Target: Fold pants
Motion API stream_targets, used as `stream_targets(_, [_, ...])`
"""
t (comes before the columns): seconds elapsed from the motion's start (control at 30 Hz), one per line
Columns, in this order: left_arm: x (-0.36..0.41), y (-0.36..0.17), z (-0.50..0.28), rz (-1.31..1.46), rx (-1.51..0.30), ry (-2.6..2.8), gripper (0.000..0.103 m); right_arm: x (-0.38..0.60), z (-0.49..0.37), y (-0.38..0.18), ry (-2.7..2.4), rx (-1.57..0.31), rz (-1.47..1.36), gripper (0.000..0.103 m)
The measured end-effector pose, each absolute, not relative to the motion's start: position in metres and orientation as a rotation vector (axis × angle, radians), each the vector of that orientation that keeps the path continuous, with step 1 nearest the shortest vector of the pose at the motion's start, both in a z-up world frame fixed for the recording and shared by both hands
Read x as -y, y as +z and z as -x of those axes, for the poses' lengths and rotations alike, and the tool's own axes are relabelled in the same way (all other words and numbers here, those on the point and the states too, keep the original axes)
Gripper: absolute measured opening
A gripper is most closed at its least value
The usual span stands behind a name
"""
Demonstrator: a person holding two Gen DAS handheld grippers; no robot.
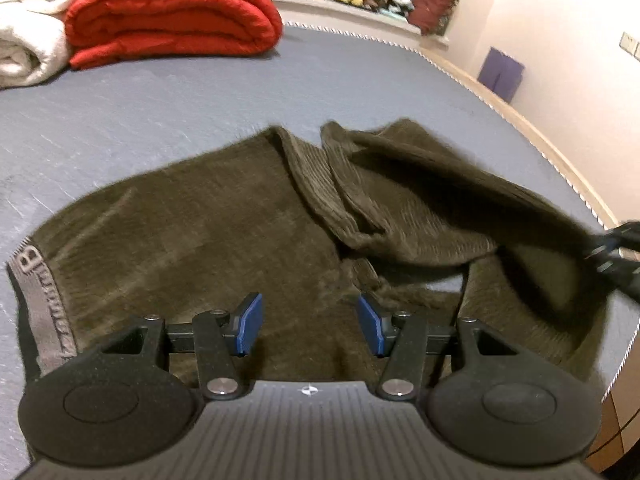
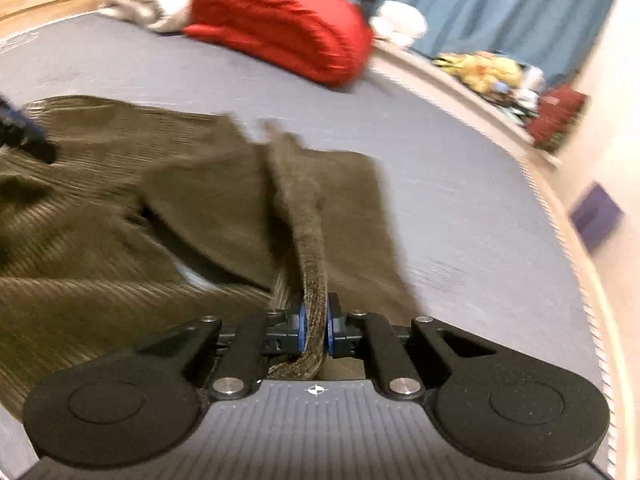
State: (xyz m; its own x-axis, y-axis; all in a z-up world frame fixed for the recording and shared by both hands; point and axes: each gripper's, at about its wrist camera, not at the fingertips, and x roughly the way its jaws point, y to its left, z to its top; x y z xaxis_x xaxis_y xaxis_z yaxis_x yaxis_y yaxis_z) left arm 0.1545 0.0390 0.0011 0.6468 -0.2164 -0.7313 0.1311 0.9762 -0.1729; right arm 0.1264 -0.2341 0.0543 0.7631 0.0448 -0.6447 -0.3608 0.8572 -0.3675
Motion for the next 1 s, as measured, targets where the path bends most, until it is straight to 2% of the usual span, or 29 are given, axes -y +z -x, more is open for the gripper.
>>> stream_targets(0.1, [-0.028,-0.003,-0.153,0.073,-0.854,-0.237,0.058,0.31,-0.113,0.061,0.114,-0.751,0.408,0.007])
stream_targets(0.2, [-0.017,-0.011,-0.15,0.052,-0.885,-0.281,0.058,0.377,-0.097,0.034,0.059,-0.949,0.283,0.007])
stream_targets(0.33, [-0.001,-0.02,-0.146,0.028,-0.93,-0.351,0.058,0.398,-0.069,-0.006,0.155,-1.136,0.293,0.008])
stream_targets(0.43, [0.012,-0.025,-0.144,0.001,-0.948,-0.38,0.058,0.403,-0.062,0.017,0.163,-1.046,0.258,0.014])
stream_targets(0.6, [0.022,-0.035,-0.146,-0.035,-0.97,-0.389,0.058,0.397,-0.074,0.062,0.153,-0.793,0.2,0.05])
stream_targets(0.73, [0.022,-0.048,-0.151,-0.059,-1.003,-0.366,0.058,0.354,-0.109,0.062,0.196,-0.715,0.248,0.05])
stream_targets(0.83, [0.021,-0.056,-0.155,-0.08,-1.019,-0.354,0.058,0.31,-0.144,0.039,0.254,-0.695,0.349,0.051])
stream_targets(0.93, [0.019,-0.058,-0.158,-0.08,-1.024,-0.348,0.058,0.263,-0.16,0.012,0.291,-0.705,0.502,0.058])
stream_targets(1.0, [0.018,-0.058,-0.159,-0.075,-1.027,-0.346,0.058,0.238,-0.178,-0.003,0.294,-0.708,0.599,0.059])
